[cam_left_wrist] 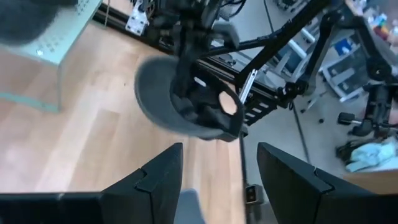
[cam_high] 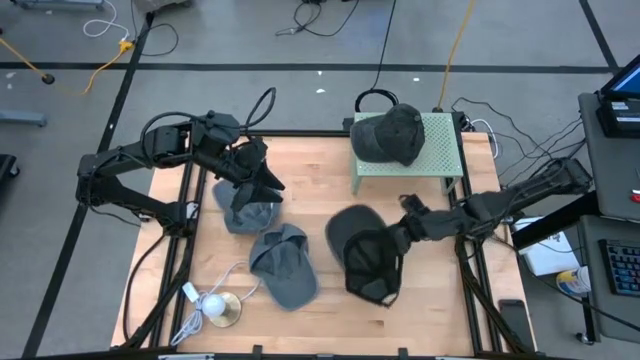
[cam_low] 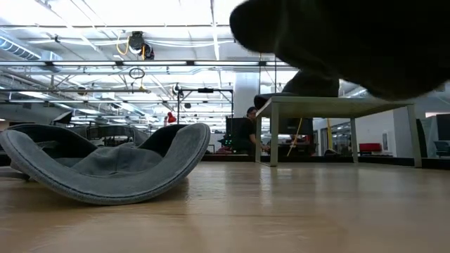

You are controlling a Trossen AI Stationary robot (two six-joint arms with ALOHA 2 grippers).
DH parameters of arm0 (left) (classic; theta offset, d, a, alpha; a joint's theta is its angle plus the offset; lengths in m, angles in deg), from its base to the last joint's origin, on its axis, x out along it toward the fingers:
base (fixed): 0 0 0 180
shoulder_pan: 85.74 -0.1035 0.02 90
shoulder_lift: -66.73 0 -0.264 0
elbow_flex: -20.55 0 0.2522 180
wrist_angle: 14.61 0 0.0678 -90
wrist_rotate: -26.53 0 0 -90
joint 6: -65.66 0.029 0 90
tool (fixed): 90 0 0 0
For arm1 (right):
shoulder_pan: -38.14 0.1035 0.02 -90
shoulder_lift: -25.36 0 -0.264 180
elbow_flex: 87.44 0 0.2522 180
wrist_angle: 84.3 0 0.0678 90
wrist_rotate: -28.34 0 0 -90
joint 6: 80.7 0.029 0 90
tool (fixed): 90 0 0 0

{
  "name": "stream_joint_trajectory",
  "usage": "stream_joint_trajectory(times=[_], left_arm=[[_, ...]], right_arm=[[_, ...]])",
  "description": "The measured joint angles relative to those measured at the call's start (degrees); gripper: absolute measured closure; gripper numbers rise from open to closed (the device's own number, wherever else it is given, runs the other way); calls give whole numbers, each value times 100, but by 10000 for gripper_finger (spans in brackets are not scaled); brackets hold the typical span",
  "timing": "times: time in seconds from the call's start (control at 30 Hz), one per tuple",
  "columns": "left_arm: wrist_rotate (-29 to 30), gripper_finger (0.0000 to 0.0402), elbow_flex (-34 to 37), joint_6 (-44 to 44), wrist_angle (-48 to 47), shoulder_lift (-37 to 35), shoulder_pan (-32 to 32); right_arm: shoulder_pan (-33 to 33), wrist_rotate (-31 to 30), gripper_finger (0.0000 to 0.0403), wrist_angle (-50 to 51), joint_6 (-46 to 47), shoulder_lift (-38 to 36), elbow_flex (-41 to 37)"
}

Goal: Pick & Place hat
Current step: Stack the black cap on the black cap on the shelf

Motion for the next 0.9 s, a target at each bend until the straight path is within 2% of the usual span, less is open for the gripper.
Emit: stream_joint_trajectory(times=[0.17,0.37,0.5,0.67,0.9], left_arm=[[2,190,0,-477,3,0,-2],[2,190,0,-717,9,0,-2],[0,190,0,-639,49,0,-1],[-1,190,0,-313,326,-2,-2],[0,190,0,255,854,-2,-2]], right_arm=[[-3,-686,395,-16,-773,-326,307],[-30,-1242,396,27,-1877,-193,1039],[-130,-1459,396,466,-2475,140,1765],[-326,-1455,396,1082,-3329,775,2796],[-471,-1428,396,1356,-4344,1567,3893]])
